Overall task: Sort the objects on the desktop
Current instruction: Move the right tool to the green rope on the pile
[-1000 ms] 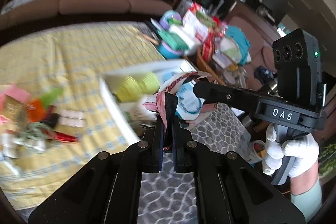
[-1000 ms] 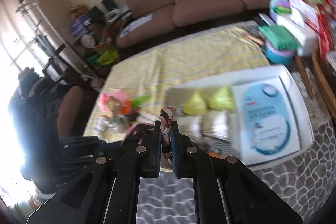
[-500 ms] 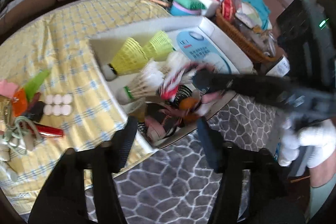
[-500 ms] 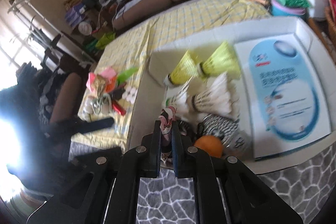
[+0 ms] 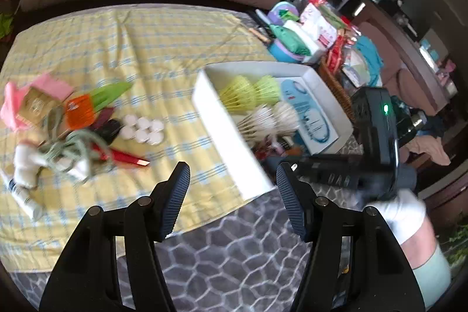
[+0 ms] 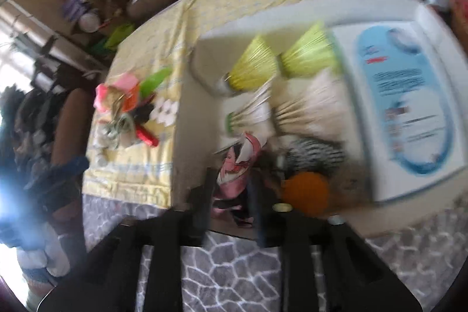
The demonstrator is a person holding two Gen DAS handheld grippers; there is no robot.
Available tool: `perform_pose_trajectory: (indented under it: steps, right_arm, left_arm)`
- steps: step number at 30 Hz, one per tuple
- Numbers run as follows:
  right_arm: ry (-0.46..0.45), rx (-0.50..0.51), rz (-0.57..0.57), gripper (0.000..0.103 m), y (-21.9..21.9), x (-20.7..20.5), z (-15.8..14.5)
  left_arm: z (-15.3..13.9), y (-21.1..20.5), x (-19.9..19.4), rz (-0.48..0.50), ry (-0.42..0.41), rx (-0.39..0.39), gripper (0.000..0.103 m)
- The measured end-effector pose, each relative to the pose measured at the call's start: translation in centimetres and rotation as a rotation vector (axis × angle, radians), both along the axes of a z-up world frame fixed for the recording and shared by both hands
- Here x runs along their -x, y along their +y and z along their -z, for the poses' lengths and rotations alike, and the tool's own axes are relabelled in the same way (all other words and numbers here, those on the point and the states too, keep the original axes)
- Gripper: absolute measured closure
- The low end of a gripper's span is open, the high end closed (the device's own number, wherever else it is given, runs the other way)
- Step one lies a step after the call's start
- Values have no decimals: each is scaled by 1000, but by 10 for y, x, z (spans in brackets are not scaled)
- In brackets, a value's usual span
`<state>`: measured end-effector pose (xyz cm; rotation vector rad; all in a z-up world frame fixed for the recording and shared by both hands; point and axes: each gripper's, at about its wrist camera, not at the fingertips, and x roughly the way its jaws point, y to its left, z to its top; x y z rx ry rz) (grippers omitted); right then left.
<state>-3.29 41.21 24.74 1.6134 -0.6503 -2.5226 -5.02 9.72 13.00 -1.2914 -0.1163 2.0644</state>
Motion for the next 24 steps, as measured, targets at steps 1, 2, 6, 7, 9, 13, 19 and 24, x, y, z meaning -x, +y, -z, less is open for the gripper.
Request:
perform_pose_trajectory:
  steps: [1,2,6,7,9,13,19,24]
  right_arm:
    - [10,-28,21,52,5,-4,-11]
    - [26,-62,40,52,11,-8,-21]
    - [83,-199,73,53,16,-19,-52]
    - [103,-203,67,57,13,-21,-56]
    - [158,-134,11,67,4,-24,-57]
    - [77,-63,-73,83,-23,-11,-23]
    - [-36,-57,-6,92,-9,0,11]
    - [111,-148,-38,87,-30,-3,-41]
  left_arm:
    - [1,-6,0,-5,-1,1,44]
    - [1,-13,-1,-10,-1,3,44]
    - [1,-46,-3,-44,3,4,41]
    - [0,-55,-4,-50,6,2,41]
    - [-2,-72,-4,-64,15,3,41]
    - [-4,-112,-3,-123,35,14,41]
    - [6,-181,2,-223,26,44,41]
    - [17,-213,9,-270,30,65,35]
